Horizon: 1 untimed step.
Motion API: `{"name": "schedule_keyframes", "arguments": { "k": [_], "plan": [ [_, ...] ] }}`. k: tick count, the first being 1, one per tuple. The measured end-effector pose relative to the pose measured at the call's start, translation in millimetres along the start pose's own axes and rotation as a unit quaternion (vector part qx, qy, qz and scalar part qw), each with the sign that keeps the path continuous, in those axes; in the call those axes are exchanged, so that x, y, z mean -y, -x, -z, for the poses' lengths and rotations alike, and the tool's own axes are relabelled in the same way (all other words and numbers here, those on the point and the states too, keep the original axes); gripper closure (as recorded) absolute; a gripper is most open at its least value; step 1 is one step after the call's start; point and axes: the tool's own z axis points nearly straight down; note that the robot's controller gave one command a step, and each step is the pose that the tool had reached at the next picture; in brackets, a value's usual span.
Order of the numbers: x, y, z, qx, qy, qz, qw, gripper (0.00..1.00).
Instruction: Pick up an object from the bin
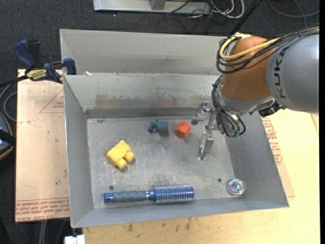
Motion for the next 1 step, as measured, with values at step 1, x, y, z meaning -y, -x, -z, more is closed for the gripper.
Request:
{"name": "schedule_keyframes", "arguments": {
  "k": [1],
  "plan": [
    [-41.5, 38.8, -79.2, 0.0060, 0.001, 0.116, 0.9932, 0.00]
  ]
}}
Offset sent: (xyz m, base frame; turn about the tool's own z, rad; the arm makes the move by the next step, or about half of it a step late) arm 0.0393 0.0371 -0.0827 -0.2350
